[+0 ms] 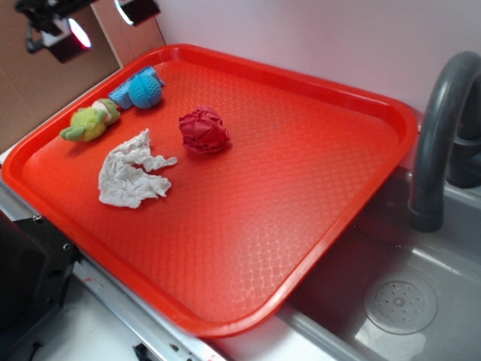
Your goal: Grab the blue ball.
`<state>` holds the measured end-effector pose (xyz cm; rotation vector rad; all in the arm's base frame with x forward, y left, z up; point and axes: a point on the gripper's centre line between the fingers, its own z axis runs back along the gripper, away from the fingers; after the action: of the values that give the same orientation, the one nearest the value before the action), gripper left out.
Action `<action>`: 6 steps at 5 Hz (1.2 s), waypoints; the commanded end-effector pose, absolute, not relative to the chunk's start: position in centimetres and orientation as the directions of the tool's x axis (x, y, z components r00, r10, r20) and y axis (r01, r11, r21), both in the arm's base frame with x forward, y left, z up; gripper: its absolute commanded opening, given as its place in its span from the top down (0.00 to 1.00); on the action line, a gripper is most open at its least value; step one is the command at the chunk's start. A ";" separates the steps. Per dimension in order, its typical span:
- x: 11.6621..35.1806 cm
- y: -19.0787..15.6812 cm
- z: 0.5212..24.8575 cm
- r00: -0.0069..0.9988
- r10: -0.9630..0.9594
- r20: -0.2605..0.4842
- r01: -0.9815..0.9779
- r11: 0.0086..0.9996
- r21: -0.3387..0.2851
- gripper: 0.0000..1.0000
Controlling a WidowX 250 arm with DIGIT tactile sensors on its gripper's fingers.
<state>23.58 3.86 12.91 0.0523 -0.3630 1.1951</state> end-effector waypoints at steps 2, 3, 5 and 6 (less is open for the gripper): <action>25.9 10.4 7.5 0.156 0.899 0.410 -0.978 0.199 -0.064 0.00; 26.8 10.6 6.1 0.176 0.888 0.425 -0.974 0.219 -0.054 0.00; 27.4 10.8 4.3 0.184 0.889 0.419 -0.978 0.210 -0.017 0.00; 27.2 10.6 3.7 0.181 0.883 0.432 -0.979 0.205 -0.010 0.42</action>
<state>27.56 9.58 2.39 0.3106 -0.3500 1.3274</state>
